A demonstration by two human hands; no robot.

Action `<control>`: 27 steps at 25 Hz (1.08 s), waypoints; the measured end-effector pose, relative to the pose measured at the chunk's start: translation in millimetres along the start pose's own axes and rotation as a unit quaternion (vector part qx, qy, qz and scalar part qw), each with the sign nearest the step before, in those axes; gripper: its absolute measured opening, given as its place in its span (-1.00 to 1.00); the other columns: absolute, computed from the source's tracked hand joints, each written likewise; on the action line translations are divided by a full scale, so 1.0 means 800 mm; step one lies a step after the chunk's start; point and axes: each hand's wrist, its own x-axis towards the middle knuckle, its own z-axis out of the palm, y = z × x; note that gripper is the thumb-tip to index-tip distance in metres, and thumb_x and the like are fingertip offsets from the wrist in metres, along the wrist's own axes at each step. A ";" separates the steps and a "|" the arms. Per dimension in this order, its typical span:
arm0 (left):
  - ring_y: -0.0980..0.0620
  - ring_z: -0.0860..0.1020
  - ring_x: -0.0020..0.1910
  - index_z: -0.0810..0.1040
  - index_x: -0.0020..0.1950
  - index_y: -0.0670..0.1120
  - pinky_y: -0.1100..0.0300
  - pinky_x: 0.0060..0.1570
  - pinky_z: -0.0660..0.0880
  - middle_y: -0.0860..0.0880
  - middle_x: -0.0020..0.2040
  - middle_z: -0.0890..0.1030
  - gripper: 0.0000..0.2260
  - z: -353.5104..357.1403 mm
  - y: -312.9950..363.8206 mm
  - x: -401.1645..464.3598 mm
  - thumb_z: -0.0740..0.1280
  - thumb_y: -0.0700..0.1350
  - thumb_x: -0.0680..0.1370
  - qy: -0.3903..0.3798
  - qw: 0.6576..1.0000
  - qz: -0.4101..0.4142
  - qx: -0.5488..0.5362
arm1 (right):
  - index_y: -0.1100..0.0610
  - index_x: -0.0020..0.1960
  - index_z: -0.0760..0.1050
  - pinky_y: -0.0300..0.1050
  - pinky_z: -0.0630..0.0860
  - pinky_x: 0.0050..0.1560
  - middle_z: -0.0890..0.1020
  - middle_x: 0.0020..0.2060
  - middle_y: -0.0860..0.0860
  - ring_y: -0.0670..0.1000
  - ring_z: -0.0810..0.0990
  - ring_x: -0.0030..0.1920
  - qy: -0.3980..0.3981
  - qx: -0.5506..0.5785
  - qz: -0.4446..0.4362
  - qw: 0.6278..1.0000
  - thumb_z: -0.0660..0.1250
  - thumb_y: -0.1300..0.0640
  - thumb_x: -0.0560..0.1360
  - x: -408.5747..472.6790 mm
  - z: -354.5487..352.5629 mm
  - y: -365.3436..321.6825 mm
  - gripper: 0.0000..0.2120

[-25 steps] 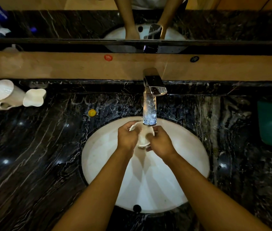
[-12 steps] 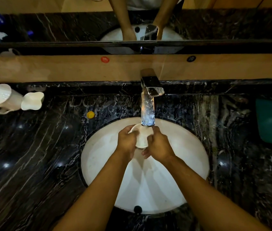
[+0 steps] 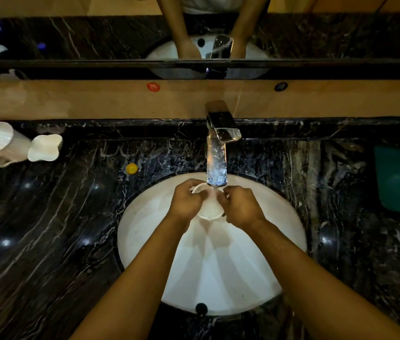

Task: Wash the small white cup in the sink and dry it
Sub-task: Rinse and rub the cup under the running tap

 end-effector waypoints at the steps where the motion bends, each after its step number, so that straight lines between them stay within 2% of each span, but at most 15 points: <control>1: -0.22 0.66 0.03 0.61 0.03 -0.06 -0.14 0.02 0.66 -0.16 0.03 0.68 -0.81 0.003 -0.001 -0.001 0.38 -0.33 0.54 0.020 0.999 -0.019 -0.039 | 0.14 0.05 0.54 -0.02 0.64 -0.35 0.70 -0.22 0.15 0.12 0.68 -0.38 0.003 0.052 0.013 0.999 0.20 0.06 0.65 -0.002 0.002 -0.004 -0.80; 3: -0.26 0.67 -0.06 0.59 0.15 -0.11 -0.20 -0.08 0.67 -0.23 0.05 0.68 -0.76 0.009 -0.006 -0.006 0.38 -0.34 0.53 0.038 0.993 -0.035 -0.110 | 0.13 0.22 0.44 -0.11 0.52 -0.48 0.70 -0.22 0.18 0.09 0.65 -0.45 0.006 0.187 0.059 0.980 0.17 0.18 0.63 -0.008 0.010 -0.012 -0.80; 5: -0.24 0.66 -0.22 0.61 0.23 -0.09 -0.07 -0.31 0.62 -0.24 0.01 0.71 -0.73 0.015 -0.009 -0.009 0.34 -0.31 0.56 0.038 0.991 -0.004 -0.128 | 0.16 0.24 0.39 -0.14 0.43 -0.54 0.70 -0.27 0.22 0.10 0.61 -0.49 -0.006 0.298 0.098 0.949 0.15 0.22 0.61 -0.015 0.018 -0.021 -0.78; 6: -0.23 0.67 -0.21 0.64 0.21 -0.04 -0.04 -0.33 0.62 -0.21 0.00 0.72 -0.74 0.015 -0.009 -0.010 0.33 -0.29 0.59 0.041 0.992 0.018 -0.122 | 0.18 0.22 0.38 -0.14 0.42 -0.56 0.70 -0.30 0.22 0.10 0.61 -0.50 -0.005 0.312 0.103 0.945 0.14 0.22 0.61 -0.017 0.019 -0.022 -0.80; 8: -0.18 0.70 -0.05 0.68 0.12 0.05 -0.13 -0.14 0.68 -0.11 0.03 0.73 -0.77 0.012 -0.005 -0.008 0.28 -0.22 0.64 0.044 0.994 0.050 -0.084 | 0.21 0.11 0.47 -0.12 0.49 -0.52 0.71 -0.34 0.18 0.11 0.66 -0.48 0.001 0.237 0.098 0.967 0.13 0.13 0.65 -0.014 0.016 -0.016 -0.80; 10: -0.16 0.70 0.04 0.69 0.10 0.07 -0.24 0.03 0.66 -0.07 0.05 0.74 -0.77 0.007 0.002 -0.008 0.27 -0.16 0.66 0.030 0.997 0.049 -0.047 | 0.19 -0.07 0.59 -0.03 0.65 -0.28 0.72 -0.38 0.12 0.11 0.70 -0.41 -0.003 0.079 0.077 0.994 0.08 -0.09 0.65 -0.005 0.010 -0.005 -0.56; 12: -0.14 0.70 0.04 0.70 0.09 0.09 -0.24 0.07 0.65 -0.04 0.04 0.74 -0.76 0.002 0.006 -0.008 0.27 -0.16 0.66 0.013 0.999 0.043 -0.011 | 0.16 -0.18 0.62 0.05 0.67 -0.08 0.72 -0.35 0.12 0.16 0.71 -0.29 0.003 -0.014 0.065 0.998 -0.03 -0.27 0.57 -0.003 0.006 -0.001 -0.36; 14: -0.07 0.69 0.01 0.68 0.05 0.10 -0.13 0.04 0.66 0.03 -0.02 0.72 -0.72 0.001 0.016 -0.007 0.25 -0.22 0.65 -0.014 0.997 0.060 0.039 | 0.20 -0.07 0.59 0.00 0.62 -0.05 0.73 -0.18 0.17 0.23 0.69 -0.13 0.029 -0.014 0.050 0.998 0.02 -0.22 0.62 -0.004 0.008 -0.002 -0.43; 16: 0.05 0.65 -0.09 0.66 0.05 0.08 0.09 -0.12 0.61 0.10 -0.09 0.69 -0.71 0.000 0.025 -0.009 0.25 -0.28 0.64 -0.049 0.993 0.076 0.082 | 0.20 0.21 0.49 -0.07 0.48 -0.13 0.69 0.00 0.20 0.23 0.65 -0.03 0.043 0.055 0.023 0.997 0.12 0.03 0.69 -0.012 0.007 -0.008 -0.71; 17: 0.08 0.64 -0.11 0.66 0.06 0.05 0.17 -0.19 0.55 0.10 -0.09 0.69 -0.74 0.000 0.028 -0.008 0.27 -0.28 0.62 -0.056 0.991 0.076 0.090 | 0.18 0.33 0.41 -0.09 0.44 -0.15 0.67 0.06 0.20 0.20 0.62 -0.04 0.034 0.089 0.005 0.995 0.12 0.13 0.69 -0.017 0.003 -0.012 -0.74; 19: 0.01 0.66 -0.09 0.65 0.08 -0.03 0.21 -0.21 0.53 -0.01 -0.05 0.71 -0.80 0.000 0.027 -0.005 0.33 -0.29 0.59 -0.037 0.996 0.052 0.055 | 0.14 0.42 0.32 -0.16 0.47 -0.26 0.64 0.12 0.19 0.11 0.58 -0.12 0.004 0.122 -0.013 0.992 0.11 0.18 0.69 -0.024 -0.001 -0.015 -0.69; 21: -0.08 0.68 -0.07 0.63 0.03 -0.05 0.15 -0.19 0.58 -0.11 -0.03 0.71 -0.81 0.004 0.021 -0.006 0.39 -0.32 0.54 0.023 0.999 0.014 -0.042 | 0.13 0.47 0.29 -0.35 0.44 -0.48 0.62 0.15 0.22 0.04 0.56 -0.20 -0.011 0.163 0.013 0.987 0.11 0.19 0.69 -0.026 0.003 -0.017 -0.65; 23: -0.07 0.69 -0.11 0.61 -0.01 -0.06 0.16 -0.23 0.59 -0.12 -0.04 0.70 -0.84 0.014 0.013 -0.012 0.39 -0.32 0.55 0.087 0.990 0.004 -0.115 | 0.15 0.46 0.31 -0.40 0.40 -0.56 0.61 0.17 0.21 0.03 0.55 -0.21 0.012 0.187 0.058 0.981 0.10 0.20 0.69 -0.026 0.008 -0.021 -0.65; 25: -0.03 0.69 -0.13 0.63 -0.01 -0.03 0.21 -0.29 0.59 -0.08 -0.05 0.71 -0.83 0.022 0.007 -0.018 0.35 -0.29 0.59 0.115 0.984 0.022 -0.131 | 0.16 0.36 0.40 -0.26 0.49 -0.46 0.67 0.10 0.20 0.05 0.59 -0.25 0.019 0.171 0.079 0.982 0.14 0.18 0.67 -0.023 0.012 -0.023 -0.72; 27: -0.01 0.69 -0.13 0.66 -0.03 0.01 0.23 -0.30 0.59 -0.04 -0.06 0.72 -0.78 0.023 0.004 -0.020 0.32 -0.28 0.62 0.108 0.987 0.041 -0.109 | 0.18 0.21 0.49 -0.13 0.57 -0.31 0.72 -0.04 0.20 0.12 0.67 -0.27 -0.018 0.109 0.083 0.990 0.19 0.13 0.64 -0.015 0.009 -0.016 -0.79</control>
